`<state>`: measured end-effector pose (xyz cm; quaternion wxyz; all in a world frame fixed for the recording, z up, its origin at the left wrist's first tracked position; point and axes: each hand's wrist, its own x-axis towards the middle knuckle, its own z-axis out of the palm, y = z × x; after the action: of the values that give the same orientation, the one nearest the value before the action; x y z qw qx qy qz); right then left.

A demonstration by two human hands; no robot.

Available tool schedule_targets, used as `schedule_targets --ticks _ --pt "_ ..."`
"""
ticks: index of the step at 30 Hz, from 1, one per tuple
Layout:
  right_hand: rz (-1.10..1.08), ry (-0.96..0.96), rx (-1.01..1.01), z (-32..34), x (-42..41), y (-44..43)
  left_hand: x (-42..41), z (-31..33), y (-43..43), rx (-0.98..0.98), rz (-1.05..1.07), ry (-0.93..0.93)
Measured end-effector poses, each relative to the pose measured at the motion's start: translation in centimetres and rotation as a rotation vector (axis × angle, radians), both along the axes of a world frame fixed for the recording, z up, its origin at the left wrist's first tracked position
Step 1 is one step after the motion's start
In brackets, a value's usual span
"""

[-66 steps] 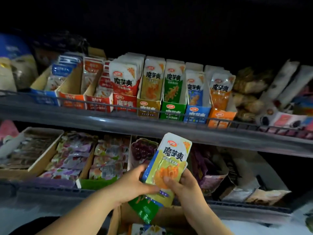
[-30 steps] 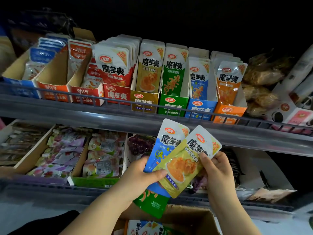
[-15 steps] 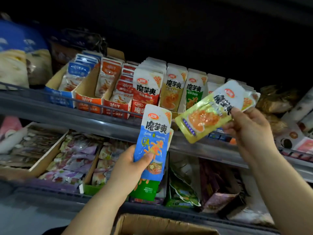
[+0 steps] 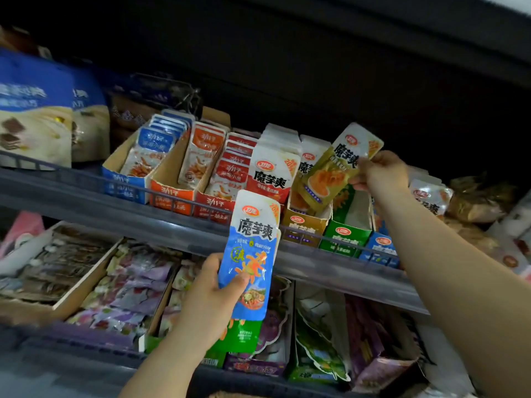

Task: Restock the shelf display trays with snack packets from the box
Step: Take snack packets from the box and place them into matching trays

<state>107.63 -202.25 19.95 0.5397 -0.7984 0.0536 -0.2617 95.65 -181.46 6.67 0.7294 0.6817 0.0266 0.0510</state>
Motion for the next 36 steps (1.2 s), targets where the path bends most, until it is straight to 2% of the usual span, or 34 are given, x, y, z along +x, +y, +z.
schedule_targets --ticks 4,8,13,27,33,36 --pt "0.058 0.093 -0.029 -0.3 1.3 0.7 0.7 -0.1 0.8 0.013 0.077 0.033" --pt "0.059 0.156 -0.215 -0.7 1.9 1.5 1.0 -0.3 0.8 0.054 0.065 0.046" --pt "-0.051 0.157 -0.261 -1.4 2.6 1.5 1.0 -0.1 0.7 0.060 0.075 0.054" --pt "-0.134 0.166 -0.411 -2.4 4.1 2.4 1.3 -0.2 0.4 0.035 0.067 0.048" --pt "-0.100 0.169 -0.352 -2.9 3.3 2.2 1.3 -0.2 -0.1 0.040 0.051 0.034" --pt "-0.094 0.065 -0.276 -2.9 1.7 1.9 1.0 0.0 -0.5 0.028 0.045 0.045"
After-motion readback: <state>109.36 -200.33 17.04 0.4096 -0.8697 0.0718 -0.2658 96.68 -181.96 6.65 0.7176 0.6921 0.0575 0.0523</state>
